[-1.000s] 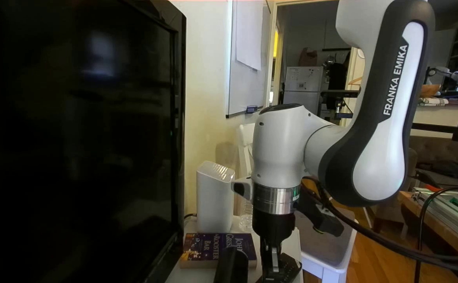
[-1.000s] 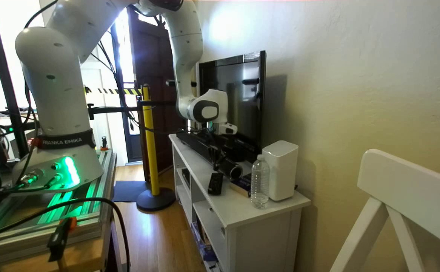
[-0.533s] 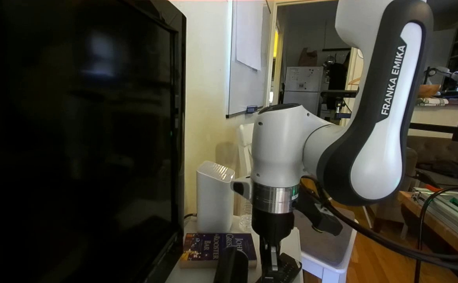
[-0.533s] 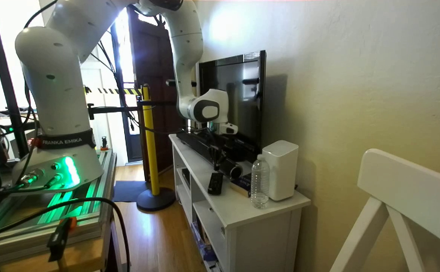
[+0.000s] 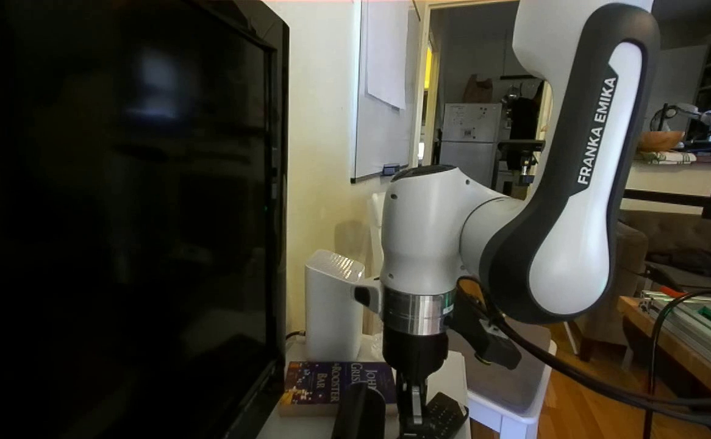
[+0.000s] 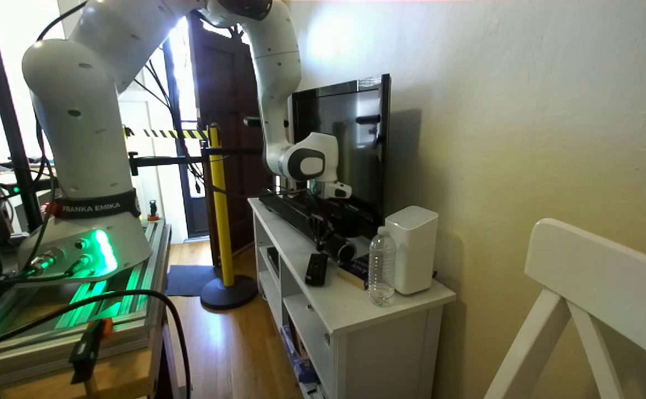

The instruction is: Press one button on the black remote

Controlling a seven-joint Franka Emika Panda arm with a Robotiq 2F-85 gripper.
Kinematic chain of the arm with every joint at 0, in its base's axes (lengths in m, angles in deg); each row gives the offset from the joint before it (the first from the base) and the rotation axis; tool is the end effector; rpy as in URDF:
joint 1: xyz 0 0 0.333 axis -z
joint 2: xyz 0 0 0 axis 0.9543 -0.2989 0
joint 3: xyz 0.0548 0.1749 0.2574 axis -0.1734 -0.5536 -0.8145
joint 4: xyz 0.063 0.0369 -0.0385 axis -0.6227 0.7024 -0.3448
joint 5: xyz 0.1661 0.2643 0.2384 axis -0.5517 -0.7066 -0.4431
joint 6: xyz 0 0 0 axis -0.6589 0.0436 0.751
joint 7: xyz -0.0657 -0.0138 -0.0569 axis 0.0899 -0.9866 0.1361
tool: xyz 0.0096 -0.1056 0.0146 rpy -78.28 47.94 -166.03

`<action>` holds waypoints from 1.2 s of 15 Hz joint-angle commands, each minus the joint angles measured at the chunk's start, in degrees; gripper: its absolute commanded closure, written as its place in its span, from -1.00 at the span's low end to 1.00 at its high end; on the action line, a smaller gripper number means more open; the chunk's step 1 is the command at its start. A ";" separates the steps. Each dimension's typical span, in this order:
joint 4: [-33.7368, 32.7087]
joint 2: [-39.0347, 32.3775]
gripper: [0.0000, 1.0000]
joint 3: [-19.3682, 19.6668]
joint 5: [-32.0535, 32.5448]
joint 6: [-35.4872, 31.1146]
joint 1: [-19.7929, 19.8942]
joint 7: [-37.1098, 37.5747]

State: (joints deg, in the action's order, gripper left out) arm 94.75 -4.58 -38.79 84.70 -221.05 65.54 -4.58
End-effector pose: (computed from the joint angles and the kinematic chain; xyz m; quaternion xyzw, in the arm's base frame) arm 0.5144 0.0928 0.0604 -0.9957 -0.0927 -0.0021 0.0029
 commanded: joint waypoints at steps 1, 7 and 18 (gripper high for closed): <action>-2.65 -1.96 1.00 -1.27 -1.63 2.25 0.61 -0.97; -4.38 -3.70 1.00 -0.48 -2.16 2.70 0.20 -0.08; -6.85 -5.68 1.00 -1.40 -3.16 3.03 1.36 -0.87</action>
State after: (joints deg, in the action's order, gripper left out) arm 90.10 -8.79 -39.28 82.87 -219.52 66.15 -4.58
